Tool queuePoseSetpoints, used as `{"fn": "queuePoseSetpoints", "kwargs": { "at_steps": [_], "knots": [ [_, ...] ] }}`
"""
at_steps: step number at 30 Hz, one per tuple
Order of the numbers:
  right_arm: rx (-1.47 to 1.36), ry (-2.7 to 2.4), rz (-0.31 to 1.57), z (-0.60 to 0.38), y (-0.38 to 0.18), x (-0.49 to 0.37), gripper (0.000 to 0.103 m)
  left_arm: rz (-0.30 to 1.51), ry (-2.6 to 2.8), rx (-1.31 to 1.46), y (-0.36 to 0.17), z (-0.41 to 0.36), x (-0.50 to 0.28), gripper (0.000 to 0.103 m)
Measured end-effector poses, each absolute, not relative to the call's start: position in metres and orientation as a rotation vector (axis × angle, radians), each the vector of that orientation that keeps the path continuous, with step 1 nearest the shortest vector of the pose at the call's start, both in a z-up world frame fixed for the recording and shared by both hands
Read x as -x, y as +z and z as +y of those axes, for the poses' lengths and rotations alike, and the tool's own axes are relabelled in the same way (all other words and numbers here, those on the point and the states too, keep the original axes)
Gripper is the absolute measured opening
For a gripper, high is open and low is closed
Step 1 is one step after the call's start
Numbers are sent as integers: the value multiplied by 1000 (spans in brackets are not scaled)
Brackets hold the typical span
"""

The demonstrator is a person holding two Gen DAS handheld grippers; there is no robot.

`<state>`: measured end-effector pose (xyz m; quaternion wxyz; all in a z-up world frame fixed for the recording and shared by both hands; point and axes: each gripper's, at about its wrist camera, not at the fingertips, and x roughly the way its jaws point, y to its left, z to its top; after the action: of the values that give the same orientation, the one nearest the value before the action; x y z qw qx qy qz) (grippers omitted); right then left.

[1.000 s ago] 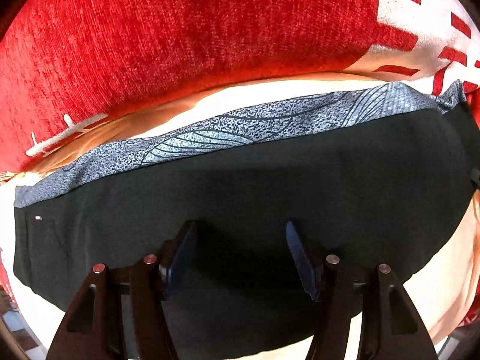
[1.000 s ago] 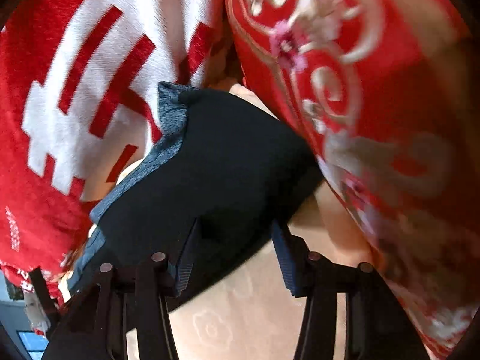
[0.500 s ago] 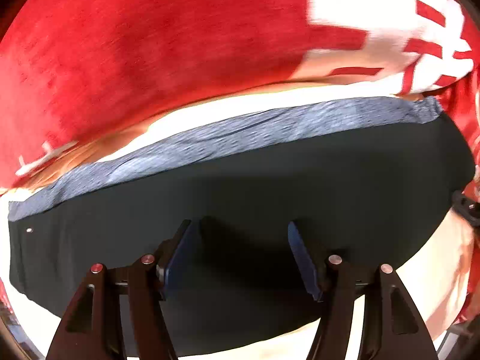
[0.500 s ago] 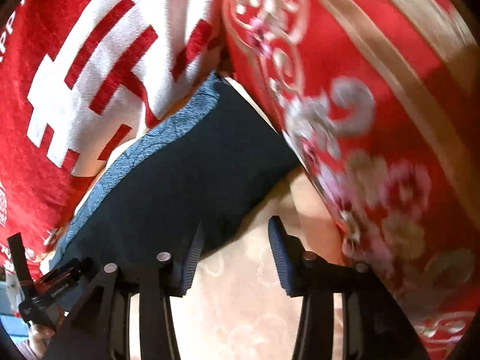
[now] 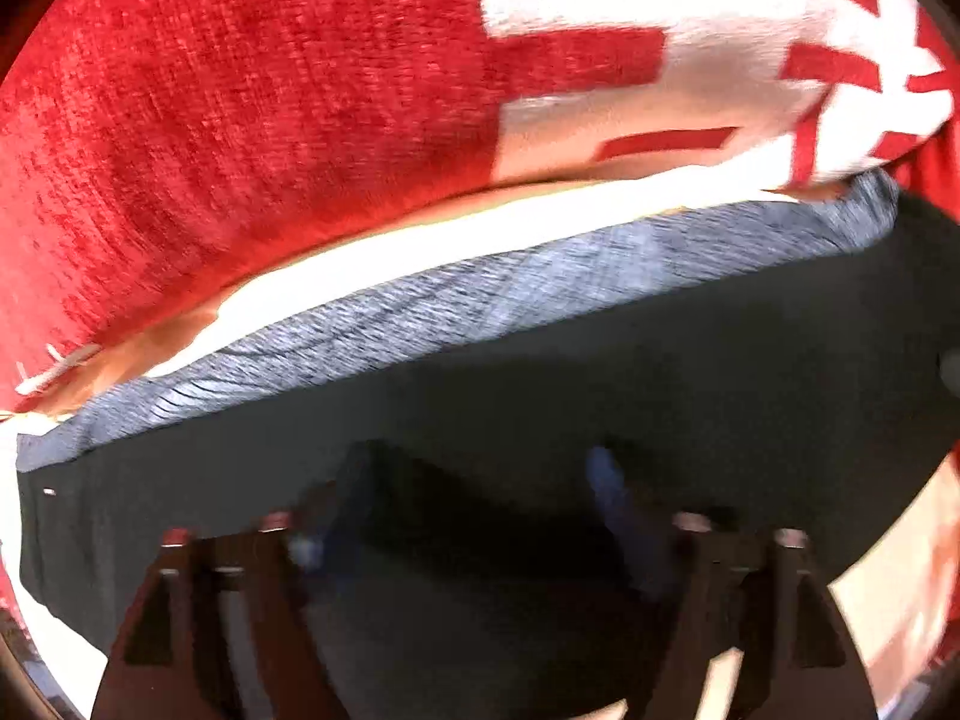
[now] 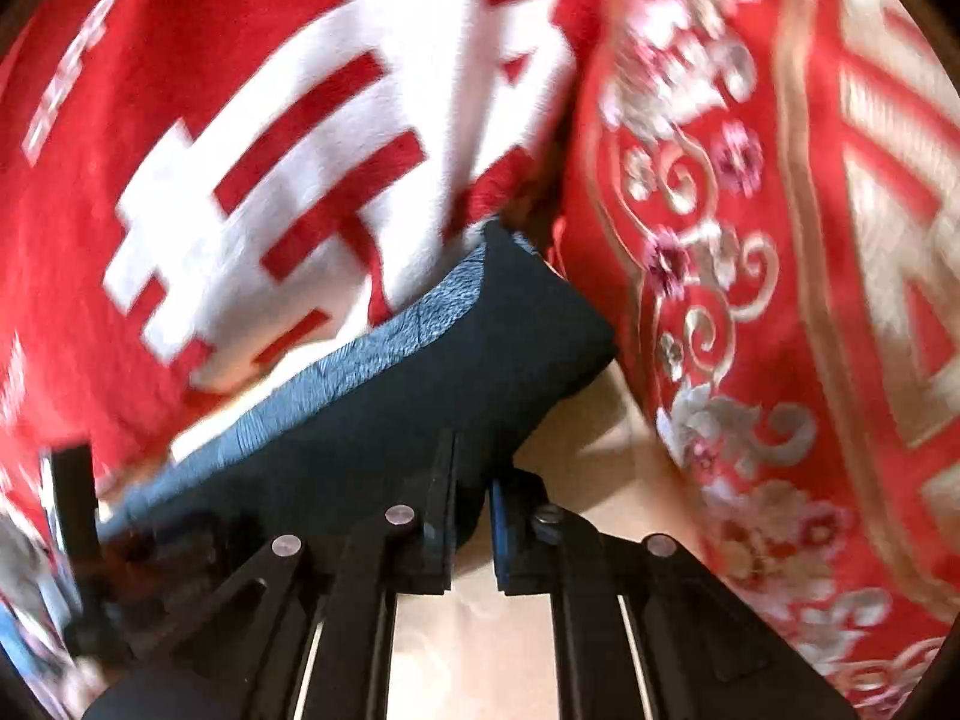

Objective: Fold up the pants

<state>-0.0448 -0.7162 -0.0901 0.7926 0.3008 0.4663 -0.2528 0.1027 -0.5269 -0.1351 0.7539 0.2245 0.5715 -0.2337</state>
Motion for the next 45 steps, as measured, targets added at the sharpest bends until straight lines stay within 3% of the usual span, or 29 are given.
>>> {"fn": "queuePoseSetpoints", "kwargs": {
  "at_steps": [4,7,12,20,21,24,28,30,35,45],
  "knots": [
    [-769,-589,1079,-732,-133,51,19,1312,-497,-435,-131,-517,-116,94],
    [-766,-628,1038,-725,-109,71,22,1222,-504,-474,-109,-506,-124,94],
    [-606,-503,993,-700,-60,58,22,1206,-424,-489,-107,-489,-161,94],
    [-655,-492,1089,-739,-141,-48,22,1244,-318,-390,-129,-466,-188,94],
    [-645,-508,1084,-745,-147,-51,18,1241,-318,-389,-131,-465,-186,94],
    [-547,-599,1066,-755,-144,-58,18,1261,-304,-385,-125,-460,-182,94],
    [-630,-563,1067,-752,-125,-42,22,1234,-303,-423,-113,-435,-176,94],
    [-652,-516,1085,-736,-115,-27,22,1239,-293,-434,-97,-420,-164,94],
    [-747,-429,1139,-682,-103,17,35,1286,-253,-415,-85,-367,-150,94],
    [-835,-320,1215,-548,-101,57,36,1385,-278,-372,-95,-287,-105,94]
  ]
}}
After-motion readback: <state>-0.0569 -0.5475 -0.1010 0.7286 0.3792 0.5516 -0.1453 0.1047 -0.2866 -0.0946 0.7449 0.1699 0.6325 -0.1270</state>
